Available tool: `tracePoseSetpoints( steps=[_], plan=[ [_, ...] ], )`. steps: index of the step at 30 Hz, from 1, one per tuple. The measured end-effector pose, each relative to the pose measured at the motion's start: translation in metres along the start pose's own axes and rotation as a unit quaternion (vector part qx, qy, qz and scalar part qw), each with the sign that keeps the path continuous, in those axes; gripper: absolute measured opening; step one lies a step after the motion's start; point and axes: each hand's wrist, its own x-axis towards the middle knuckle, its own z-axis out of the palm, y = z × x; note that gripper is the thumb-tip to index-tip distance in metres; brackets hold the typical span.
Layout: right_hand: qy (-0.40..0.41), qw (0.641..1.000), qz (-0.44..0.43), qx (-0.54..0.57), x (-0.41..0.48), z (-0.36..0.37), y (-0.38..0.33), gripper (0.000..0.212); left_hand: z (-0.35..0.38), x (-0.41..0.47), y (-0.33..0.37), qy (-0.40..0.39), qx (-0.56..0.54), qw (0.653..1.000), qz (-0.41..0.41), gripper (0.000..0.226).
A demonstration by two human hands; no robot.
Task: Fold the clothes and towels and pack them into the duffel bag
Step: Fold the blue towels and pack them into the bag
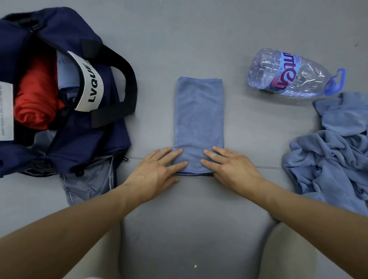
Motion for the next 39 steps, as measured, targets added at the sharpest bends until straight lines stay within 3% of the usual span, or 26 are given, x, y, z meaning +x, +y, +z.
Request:
tracePoseSetpoints(
  steps=[5, 11, 13, 15, 18, 20, 23, 26, 30, 32, 35, 37, 39],
  plan=[
    [0.024, 0.987, 0.106, 0.119, 0.008, -0.012, -0.011, 0.033, -0.007, 0.010, 0.016, 0.017, -0.029, 0.999, -0.019, 0.060],
    [-0.016, 0.945, 0.217, 0.246, 0.010, -0.030, -0.006, 0.024, -0.015, 0.021, 0.014, 0.085, -0.016, 0.996, 0.023, 0.031],
    [-0.032, 0.941, 0.225, 0.252, 0.008, -0.029, -0.005, 0.023, -0.016, 0.021, 0.015, 0.087, -0.046, 0.995, 0.017, 0.031],
    [-0.043, 0.947, 0.204, 0.245, 0.005, -0.029, -0.004, 0.025, -0.016, 0.020, 0.017, 0.081, -0.095, 0.992, -0.005, 0.028],
    [-0.100, 0.964, 0.125, 0.213, 0.000, -0.029, -0.003, 0.057, -0.018, 0.020, 0.021, 0.052, -0.159, 0.982, -0.085, 0.023],
    [-0.097, 0.968, 0.115, 0.200, -0.001, -0.028, -0.003, 0.044, -0.021, 0.027, 0.021, 0.043, -0.191, 0.970, -0.142, 0.017],
    [-0.062, 0.956, 0.182, 0.222, 0.002, -0.030, -0.003, 0.018, -0.027, 0.037, 0.021, 0.040, -0.205, 0.959, -0.191, 0.019],
    [-0.046, 0.929, 0.252, 0.267, 0.009, -0.035, 0.004, 0.020, -0.031, 0.042, 0.020, 0.034, -0.235, 0.945, -0.224, 0.023],
    [-0.049, 0.921, 0.279, 0.266, 0.018, -0.033, 0.007, 0.025, -0.036, 0.050, 0.018, 0.031, -0.248, 0.938, -0.239, 0.024],
    [-0.007, 0.944, 0.243, 0.224, 0.019, -0.031, 0.006, 0.044, -0.037, 0.056, 0.017, 0.033, -0.251, 0.935, -0.250, 0.027],
    [0.074, 0.992, 0.085, 0.051, 0.017, -0.022, 0.005, 0.055, -0.035, 0.061, 0.015, 0.035, -0.234, 0.940, -0.247, 0.030],
    [0.044, 0.999, 0.026, -0.013, 0.015, -0.012, 0.003, 0.059, -0.032, 0.062, 0.015, 0.041, -0.243, 0.936, -0.253, 0.032],
    [-0.025, 0.999, 0.042, -0.018, 0.010, -0.003, 0.003, 0.070, -0.029, 0.061, 0.016, 0.041, -0.255, 0.931, -0.260, 0.035]
  ],
)
